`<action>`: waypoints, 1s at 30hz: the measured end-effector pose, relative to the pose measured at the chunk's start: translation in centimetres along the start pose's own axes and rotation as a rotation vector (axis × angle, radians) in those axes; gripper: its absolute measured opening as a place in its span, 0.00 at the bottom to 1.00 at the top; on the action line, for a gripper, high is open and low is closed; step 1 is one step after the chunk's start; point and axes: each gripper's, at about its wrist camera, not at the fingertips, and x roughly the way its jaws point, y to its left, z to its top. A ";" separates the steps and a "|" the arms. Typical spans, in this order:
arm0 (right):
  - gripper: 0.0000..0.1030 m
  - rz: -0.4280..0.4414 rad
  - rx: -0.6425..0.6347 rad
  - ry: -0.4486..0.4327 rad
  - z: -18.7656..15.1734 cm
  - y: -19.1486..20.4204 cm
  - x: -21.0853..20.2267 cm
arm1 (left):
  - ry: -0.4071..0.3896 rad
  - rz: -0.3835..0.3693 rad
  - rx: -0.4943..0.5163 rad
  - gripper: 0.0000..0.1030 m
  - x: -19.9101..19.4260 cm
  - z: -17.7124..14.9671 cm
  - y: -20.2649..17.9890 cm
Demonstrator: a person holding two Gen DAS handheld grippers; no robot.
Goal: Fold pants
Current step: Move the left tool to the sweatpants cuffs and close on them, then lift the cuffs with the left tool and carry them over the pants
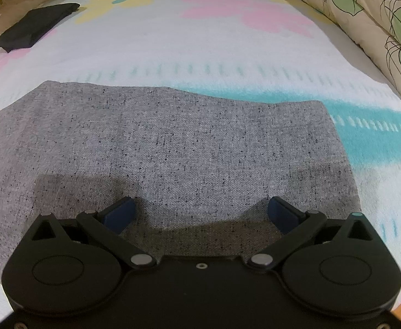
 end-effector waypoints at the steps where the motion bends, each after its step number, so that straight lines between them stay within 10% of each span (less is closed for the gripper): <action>1: 1.00 -0.001 0.000 -0.001 0.1 0.2 -0.3 | -0.001 -0.002 -0.008 0.87 0.1 0.0 0.0; 4: 1.00 0.000 -0.003 -0.004 -0.1 0.2 -0.3 | -0.007 -0.005 -0.032 0.82 0.0 0.1 0.0; 7: 1.00 0.000 -0.004 -0.004 -0.1 0.2 -0.4 | 0.013 0.022 -0.018 0.33 0.0 0.1 -0.4; 10: 1.00 0.003 -0.006 -0.004 -0.1 0.1 -0.4 | -0.024 0.029 0.028 0.20 -0.8 -0.1 -1.2; 18: 0.99 0.029 -0.018 0.048 1.0 -0.5 -0.5 | -0.182 0.001 0.359 0.17 -6.3 -1.3 -8.1; 30: 0.98 0.060 0.105 -0.005 3.7 -5.7 -3.7 | -0.340 -0.246 0.670 0.17 -13.0 -7.4 -21.9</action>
